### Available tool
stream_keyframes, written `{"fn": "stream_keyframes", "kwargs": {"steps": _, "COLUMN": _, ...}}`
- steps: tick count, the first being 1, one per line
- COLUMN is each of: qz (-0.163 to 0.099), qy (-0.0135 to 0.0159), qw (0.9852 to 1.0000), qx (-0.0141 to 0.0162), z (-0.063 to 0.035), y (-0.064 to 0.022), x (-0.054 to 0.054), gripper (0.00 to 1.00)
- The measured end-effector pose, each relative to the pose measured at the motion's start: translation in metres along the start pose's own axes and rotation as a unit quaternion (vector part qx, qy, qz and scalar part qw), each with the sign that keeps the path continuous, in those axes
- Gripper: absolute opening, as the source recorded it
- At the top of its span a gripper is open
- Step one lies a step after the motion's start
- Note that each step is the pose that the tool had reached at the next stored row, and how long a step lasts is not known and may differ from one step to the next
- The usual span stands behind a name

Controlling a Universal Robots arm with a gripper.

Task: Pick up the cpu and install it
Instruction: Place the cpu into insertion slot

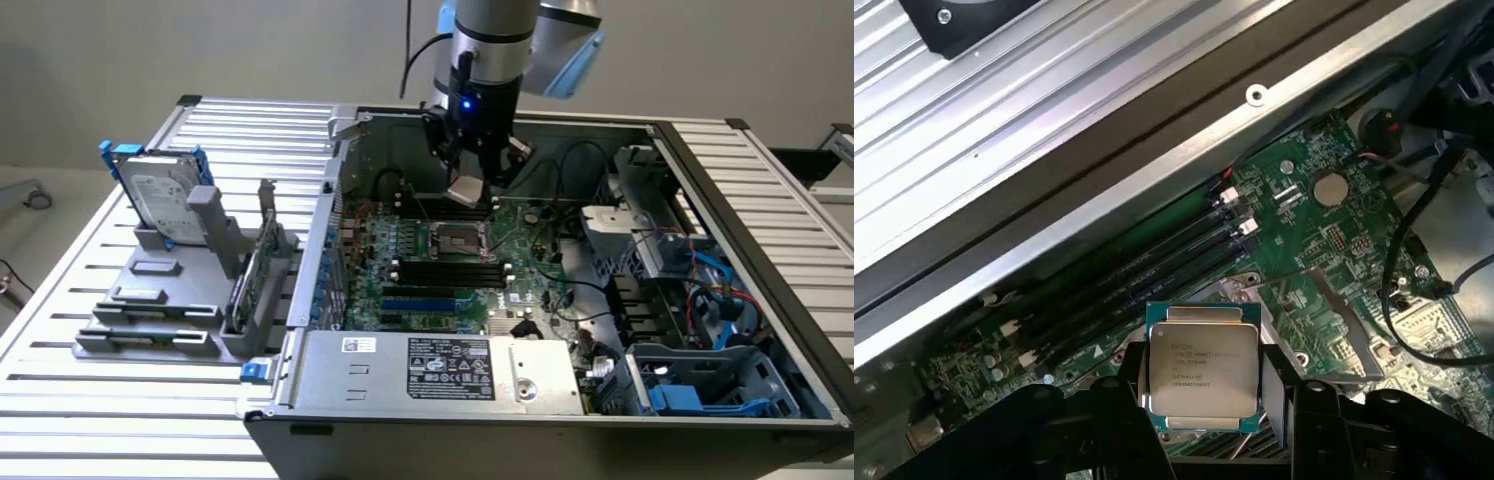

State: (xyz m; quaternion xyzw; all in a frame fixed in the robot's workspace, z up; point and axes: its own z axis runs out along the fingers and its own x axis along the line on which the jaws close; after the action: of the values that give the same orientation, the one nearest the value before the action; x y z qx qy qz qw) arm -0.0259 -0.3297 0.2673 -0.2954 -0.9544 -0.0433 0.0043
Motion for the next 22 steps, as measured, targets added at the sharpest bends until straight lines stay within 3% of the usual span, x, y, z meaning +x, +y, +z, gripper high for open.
{"fn": "stream_keyframes", "kwargs": {"steps": 6, "qz": 0.054, "qy": -0.0043, "qw": 0.9985, "qx": -0.0019, "z": 0.0051, "y": -0.0004, "x": 0.0, "gripper": 0.55}}
{"fn": "stream_keyframes", "kwargs": {"steps": 11, "qz": 0.1, "qy": -0.008, "qw": 0.995, "qx": -0.0034, "z": 0.0084, "y": -0.0007, "x": 0.0, "gripper": 0.55}}
{"fn": "stream_keyframes", "kwargs": {"steps": 17, "qz": 0.153, "qy": -0.0123, "qw": 0.9881, "qx": -0.0052, "z": 0.0121, "y": -0.001, "x": 0.0, "gripper": 0.55}}
{"fn": "stream_keyframes", "kwargs": {"steps": 22, "qz": 0.198, "qy": -0.016, "qw": 0.98, "qx": -0.0066, "z": 0.0144, "y": -0.0012, "x": 0.0, "gripper": 0.55}}
